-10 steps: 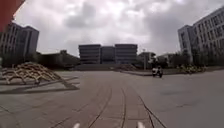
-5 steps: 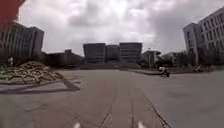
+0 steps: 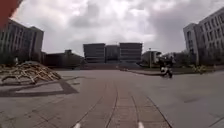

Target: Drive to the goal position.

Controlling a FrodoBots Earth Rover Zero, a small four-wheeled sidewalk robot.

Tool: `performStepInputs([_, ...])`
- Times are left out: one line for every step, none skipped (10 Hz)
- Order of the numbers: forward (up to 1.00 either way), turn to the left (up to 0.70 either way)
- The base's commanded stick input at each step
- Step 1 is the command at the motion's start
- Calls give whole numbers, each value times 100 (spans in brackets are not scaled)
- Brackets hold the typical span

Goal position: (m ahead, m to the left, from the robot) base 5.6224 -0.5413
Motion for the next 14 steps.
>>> performStepInputs([60, 0])
performStepInputs([60, 0])
performStepInputs([60, 0])
performStepInputs([60, 0])
performStepInputs([60, 0])
performStepInputs([60, 0])
performStepInputs([60, 0])
performStepInputs([60, 0])
performStepInputs([60, 0])
performStepInputs([60, 0])
performStepInputs([60, 0])
performStepInputs([60, 0])
performStepInputs([60, 0])
performStepInputs([60, 0])
